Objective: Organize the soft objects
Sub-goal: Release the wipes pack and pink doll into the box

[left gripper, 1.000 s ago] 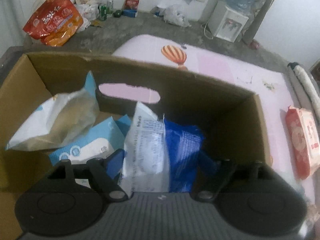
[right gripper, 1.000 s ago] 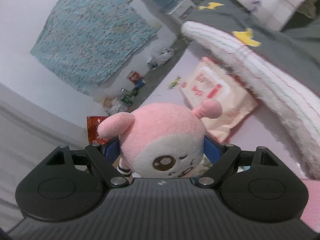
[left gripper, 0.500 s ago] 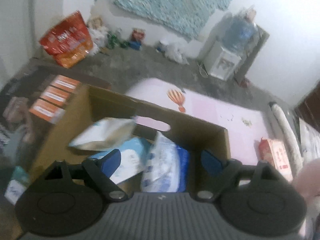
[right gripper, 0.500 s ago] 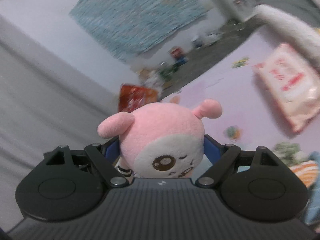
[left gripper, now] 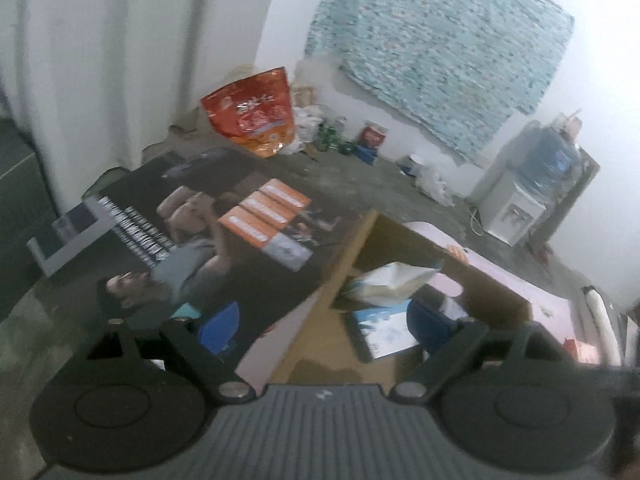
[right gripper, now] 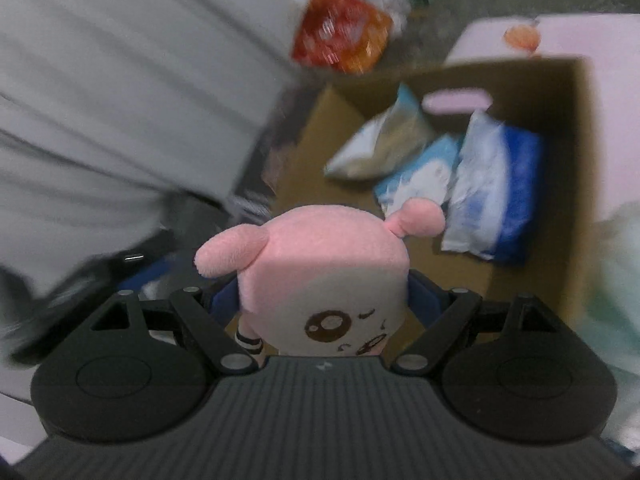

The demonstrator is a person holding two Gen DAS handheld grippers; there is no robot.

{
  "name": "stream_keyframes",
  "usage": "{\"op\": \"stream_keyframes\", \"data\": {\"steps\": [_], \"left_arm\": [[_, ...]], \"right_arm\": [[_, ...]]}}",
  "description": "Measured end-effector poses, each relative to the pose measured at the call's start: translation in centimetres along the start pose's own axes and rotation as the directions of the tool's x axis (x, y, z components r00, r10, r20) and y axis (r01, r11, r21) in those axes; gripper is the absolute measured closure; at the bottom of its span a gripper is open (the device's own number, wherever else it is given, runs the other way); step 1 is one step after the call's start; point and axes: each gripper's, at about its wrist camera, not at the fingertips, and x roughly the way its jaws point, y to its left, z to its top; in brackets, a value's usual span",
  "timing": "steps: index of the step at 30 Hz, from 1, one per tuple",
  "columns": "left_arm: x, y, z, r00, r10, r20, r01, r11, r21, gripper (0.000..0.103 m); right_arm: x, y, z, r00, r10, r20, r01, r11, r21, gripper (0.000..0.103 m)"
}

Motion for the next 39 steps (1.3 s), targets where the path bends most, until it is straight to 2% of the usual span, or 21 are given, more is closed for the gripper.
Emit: {"op": "stream_keyframes", "data": {"steps": [4, 7, 10, 14, 17, 19, 23, 25, 28, 33, 36, 39], "left_arm": [[-0.6, 1.5, -0.5, 1.0, 0.011, -0.004, -0.011, 1.0, -0.001, 0.011], [-0.8, 2.1, -1.1, 1.0, 0.014, -0.007, -0.014, 1.0, 0.003, 0.011], [-0.6, 2.4, -1.5, 1.0, 0.006, -0.013, -0.006, 1.0, 0.001, 0.011], [-0.5, 2.0, -1.9, 1.0, -0.002, -0.004, 0.002, 1.0, 0.023, 0.011], [-0.6, 1.6, -2.1, 1.0, -0.009, 0.009, 0.009, 0.999, 0.037, 0.011], [-0.6, 1.3, -2.2, 1.0, -0.016, 0.011, 0.015, 0.999, 0.037, 0.011], [-0.9, 0.8, -2.6, 1.0, -0.026, 0.011, 0.026, 0.999, 0.045, 0.011], [-1.3, 0.5, -2.9, 0.999, -0.031, 0.02, 0.03, 0.998, 0.059, 0.011], [-2.4, -0.5, -3.4, 0.998, -0.048, 0.04, 0.044, 0.995, 0.092, 0.011], [-5.1, -3.0, -5.4, 0.984, -0.16, 0.073, 0.145, 0.973, 0.18, 0.008], [-6.5, -5.2, -7.2, 0.968, -0.245, 0.056, 0.223, 0.941, 0.256, 0.008], [-7.7, -8.1, -9.3, 0.949, -0.316, 0.019, 0.292, 0.896, 0.335, 0.008]], "right_arm": [[5.1, 1.1, 0.9, 0.993, -0.101, -0.067, 0.102, 0.995, 0.001, 0.018], [8.2, 1.3, 1.4, 0.986, -0.13, -0.104, 0.131, 0.991, 0.002, 0.015], [9.4, 1.9, 1.0, 0.978, -0.167, -0.129, 0.169, 0.986, 0.006, 0.014], [9.0, 1.2, 0.4, 0.983, -0.128, -0.13, 0.136, 0.989, 0.055, 0.012], [8.2, 0.2, 0.9, 0.995, -0.057, -0.082, 0.065, 0.993, 0.095, 0.008], [7.3, 0.2, 1.0, 0.999, -0.034, -0.041, 0.038, 0.994, 0.101, 0.008], [6.5, -0.4, 1.6, 1.0, -0.005, -0.01, 0.006, 0.994, 0.108, 0.008], [5.5, -0.5, 1.7, 1.0, 0.022, 0.006, -0.023, 0.994, 0.108, 0.008], [1.9, -0.7, 1.0, 0.994, 0.089, 0.06, -0.094, 0.992, 0.086, 0.008], [-6.4, -3.4, -3.3, 0.964, 0.197, 0.177, -0.211, 0.976, 0.061, 0.007], [-11.4, -6.4, -6.7, 0.946, 0.213, 0.245, -0.234, 0.97, 0.06, 0.007], [-16.9, -10.1, -10.4, 0.927, 0.178, 0.331, -0.213, 0.974, 0.071, 0.007]]}}
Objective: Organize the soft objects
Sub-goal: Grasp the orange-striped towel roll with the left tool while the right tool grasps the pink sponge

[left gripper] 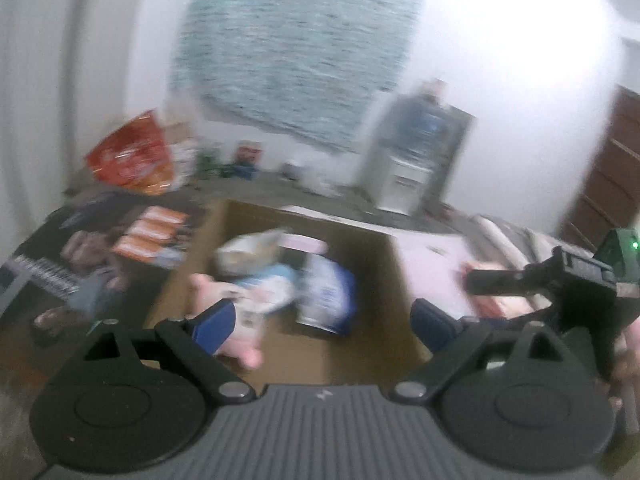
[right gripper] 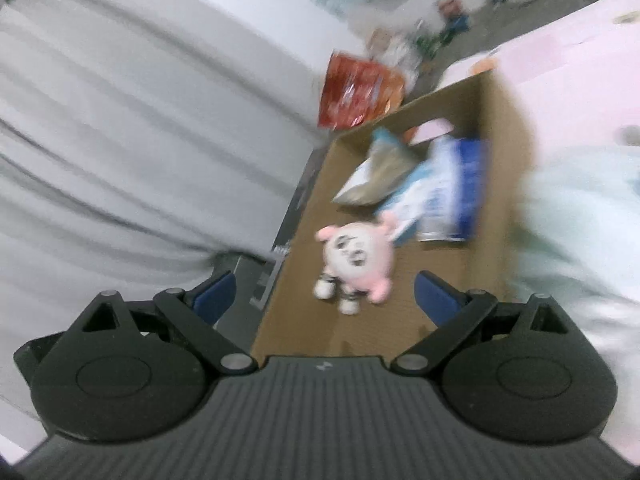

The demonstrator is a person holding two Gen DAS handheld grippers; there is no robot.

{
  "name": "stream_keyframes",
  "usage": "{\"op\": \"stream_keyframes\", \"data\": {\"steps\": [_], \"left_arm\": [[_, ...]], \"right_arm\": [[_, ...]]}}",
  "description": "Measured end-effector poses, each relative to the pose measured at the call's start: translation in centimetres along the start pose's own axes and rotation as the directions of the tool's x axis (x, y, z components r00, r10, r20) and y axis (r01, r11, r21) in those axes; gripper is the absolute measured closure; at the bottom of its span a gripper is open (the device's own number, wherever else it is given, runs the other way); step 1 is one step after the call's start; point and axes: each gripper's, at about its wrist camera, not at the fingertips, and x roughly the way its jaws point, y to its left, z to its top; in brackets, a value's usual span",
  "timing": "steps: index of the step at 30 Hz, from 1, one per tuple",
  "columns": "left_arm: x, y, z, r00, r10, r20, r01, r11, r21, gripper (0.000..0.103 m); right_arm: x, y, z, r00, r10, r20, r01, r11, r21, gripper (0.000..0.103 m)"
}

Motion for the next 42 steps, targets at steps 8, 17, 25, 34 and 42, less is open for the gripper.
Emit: {"op": "stream_keyframes", "data": {"steps": [8, 17, 25, 34, 42], "left_arm": [[0.8, -8.4, -2.9, 0.981, -0.189, -0.043, 0.192, 0.975, 0.111, 0.008], [5.1, -18.0, -5.6, 0.95, -0.262, -0.171, 0.305, 0.901, 0.309, 0.008], [10.9, -25.4, -5.4, 0.957, -0.177, -0.229, 0.276, 0.795, 0.539, 0.009], [18.9, -32.2, -8.2, 0.913, -0.126, -0.387, 0.387, 0.565, 0.729, 0.009], [26.2, -34.8, -9.2, 0.903, -0.036, -0.427, 0.384, 0.51, 0.77, 0.016]], "right_arm": [[-18.1, -7.3, -5.1, 0.929, -0.163, 0.331, 0.134, 0.985, 0.107, 0.007], [-25.4, -12.9, -12.2, 0.833, -0.292, 0.47, 0.188, 0.948, 0.256, 0.008], [-27.3, -16.5, -14.9, 0.783, -0.308, 0.541, 0.13, 0.931, 0.342, 0.024], [-28.7, -19.9, -15.2, 0.769, -0.335, 0.544, 0.106, 0.906, 0.409, 0.029], [-27.8, -22.8, -14.0, 0.795, -0.335, 0.505, 0.086, 0.887, 0.453, 0.029]]}}
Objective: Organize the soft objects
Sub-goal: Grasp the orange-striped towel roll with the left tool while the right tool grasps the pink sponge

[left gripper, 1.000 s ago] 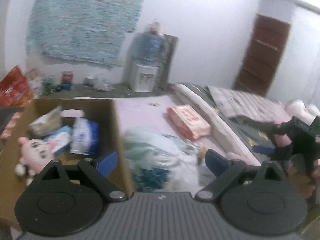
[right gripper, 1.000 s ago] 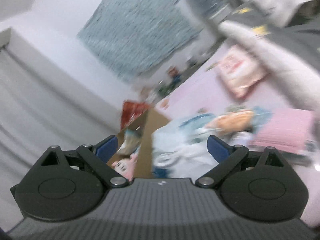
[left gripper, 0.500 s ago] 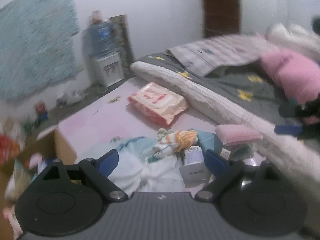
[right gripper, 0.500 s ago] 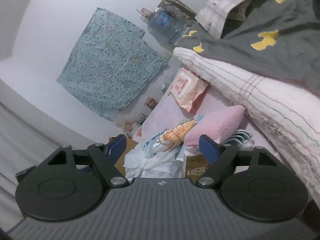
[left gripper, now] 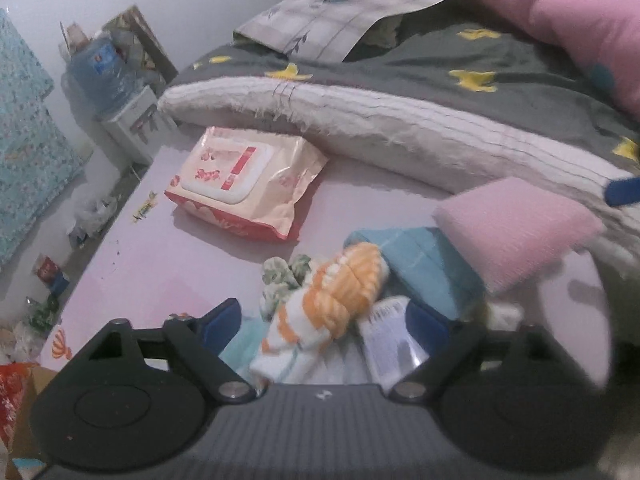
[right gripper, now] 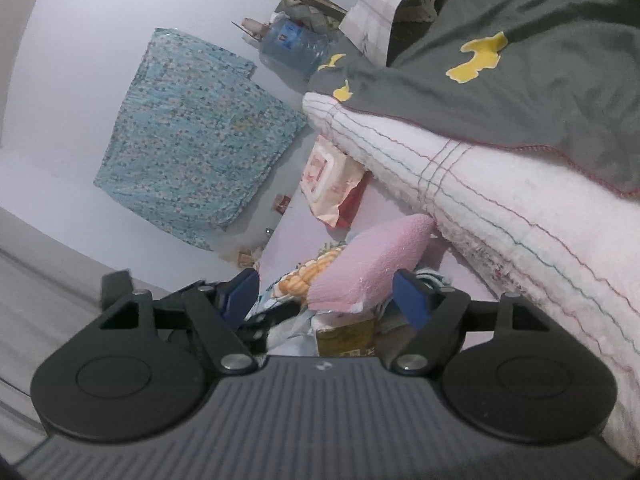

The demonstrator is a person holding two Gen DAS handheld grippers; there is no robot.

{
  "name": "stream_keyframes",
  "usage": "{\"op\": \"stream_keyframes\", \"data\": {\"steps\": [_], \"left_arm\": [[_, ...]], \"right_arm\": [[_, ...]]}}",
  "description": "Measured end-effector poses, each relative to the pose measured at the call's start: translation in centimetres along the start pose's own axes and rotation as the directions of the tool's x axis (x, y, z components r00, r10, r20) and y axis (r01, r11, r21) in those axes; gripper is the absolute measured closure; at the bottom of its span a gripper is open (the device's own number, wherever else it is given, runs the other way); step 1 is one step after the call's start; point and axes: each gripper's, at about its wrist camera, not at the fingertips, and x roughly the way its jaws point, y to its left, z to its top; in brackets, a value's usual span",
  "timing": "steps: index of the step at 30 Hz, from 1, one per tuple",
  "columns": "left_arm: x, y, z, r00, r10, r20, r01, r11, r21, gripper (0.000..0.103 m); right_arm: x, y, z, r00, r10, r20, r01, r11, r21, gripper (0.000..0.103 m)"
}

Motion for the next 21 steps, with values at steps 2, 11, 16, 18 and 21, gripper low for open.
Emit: {"op": "stream_keyframes", "data": {"steps": [2, 11, 16, 18, 21], "left_arm": [[1.1, 0.6, 0.6, 0.999, -0.021, -0.024, 0.02, 1.0, -0.012, 0.02], [5.0, 3.3, 1.0, 0.983, -0.153, -0.105, 0.136, 0.979, -0.148, 0.038], [5.5, 3.6, 1.0, 0.977, -0.186, -0.105, 0.164, 0.968, -0.191, 0.052], [5.3, 3.7, 1.1, 0.977, -0.188, -0.096, 0.165, 0.964, -0.207, 0.055], [4.9, 3.7, 1.1, 0.98, -0.184, -0.081, 0.162, 0.962, -0.221, 0.058]], "right_arm": [[0.7, -0.1, 0.6, 1.0, -0.004, -0.008, 0.004, 1.0, -0.002, 0.029], [5.2, -1.1, 2.2, 0.994, -0.082, -0.076, 0.085, 0.996, 0.037, 0.045], [7.0, -1.9, 2.4, 0.99, -0.082, -0.116, 0.091, 0.993, 0.073, 0.045], [7.8, -2.2, 2.3, 0.987, -0.086, -0.134, 0.098, 0.992, 0.082, 0.045], [8.7, -3.1, 2.5, 0.986, -0.085, -0.144, 0.102, 0.988, 0.116, 0.044]]}}
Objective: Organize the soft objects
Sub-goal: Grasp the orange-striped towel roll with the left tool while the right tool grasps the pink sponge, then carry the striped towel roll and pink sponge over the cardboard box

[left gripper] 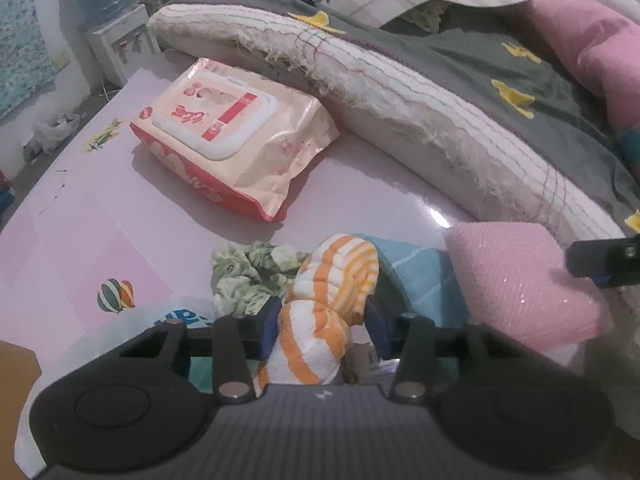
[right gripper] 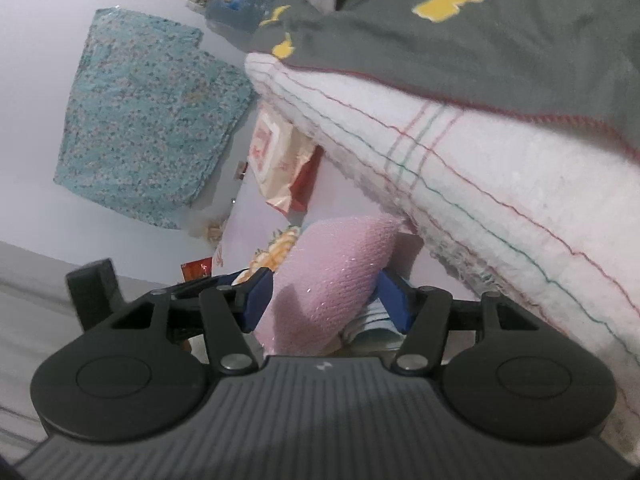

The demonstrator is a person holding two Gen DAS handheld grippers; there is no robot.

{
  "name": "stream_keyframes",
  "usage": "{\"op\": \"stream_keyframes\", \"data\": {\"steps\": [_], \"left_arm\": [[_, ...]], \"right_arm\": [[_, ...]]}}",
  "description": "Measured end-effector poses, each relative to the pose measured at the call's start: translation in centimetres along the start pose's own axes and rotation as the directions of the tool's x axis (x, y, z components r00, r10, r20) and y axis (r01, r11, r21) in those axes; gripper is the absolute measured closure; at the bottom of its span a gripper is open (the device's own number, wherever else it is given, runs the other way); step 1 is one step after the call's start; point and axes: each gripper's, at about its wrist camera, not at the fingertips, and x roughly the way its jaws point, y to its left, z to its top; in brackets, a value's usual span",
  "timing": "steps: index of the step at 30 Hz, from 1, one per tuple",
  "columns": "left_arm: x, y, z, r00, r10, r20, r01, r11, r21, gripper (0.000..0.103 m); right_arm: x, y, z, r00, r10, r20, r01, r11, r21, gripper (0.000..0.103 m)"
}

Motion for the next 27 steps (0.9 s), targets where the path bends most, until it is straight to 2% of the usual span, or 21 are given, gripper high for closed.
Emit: {"op": "stream_keyframes", "data": {"steps": [6, 8, 11, 17, 22, 27], "left_arm": [[-1.4, 0.3, 0.1, 0.999, -0.011, 0.044, 0.013, 0.999, -0.052, 0.059], [-2.3, 0.6, 0.1, 0.998, -0.017, 0.063, 0.022, 0.997, -0.078, 0.06], [-4.0, 0.8, 0.1, 0.995, -0.015, 0.097, 0.026, 0.993, -0.113, 0.06], [-9.9, 2.5, -1.4, 0.982, -0.015, 0.188, 0.058, 0.973, -0.224, 0.06], [-16.1, 4.6, -5.0, 0.958, 0.061, 0.281, 0.033, 0.947, -0.319, 0.06], [-21.8, 7.7, -10.6, 0.928, 0.17, 0.332, -0.005, 0.896, -0.444, 0.06]], "right_arm": [[1.8, -0.8, 0.7, 1.0, 0.001, 0.011, -0.001, 0.999, 0.051, 0.044], [2.4, -1.2, 0.8, 1.0, -0.001, 0.016, 0.0, 0.998, 0.061, 0.057], [2.7, -1.6, 1.0, 0.999, 0.009, 0.034, -0.011, 0.998, 0.067, 0.066], [1.5, -0.5, 0.9, 0.993, 0.072, 0.095, -0.075, 0.997, 0.033, 0.073], [0.3, 1.0, 1.1, 0.987, 0.101, 0.129, -0.101, 0.995, -0.008, 0.073], [-1.1, 2.8, 0.7, 0.982, 0.132, 0.135, -0.126, 0.991, -0.053, 0.074]]}}
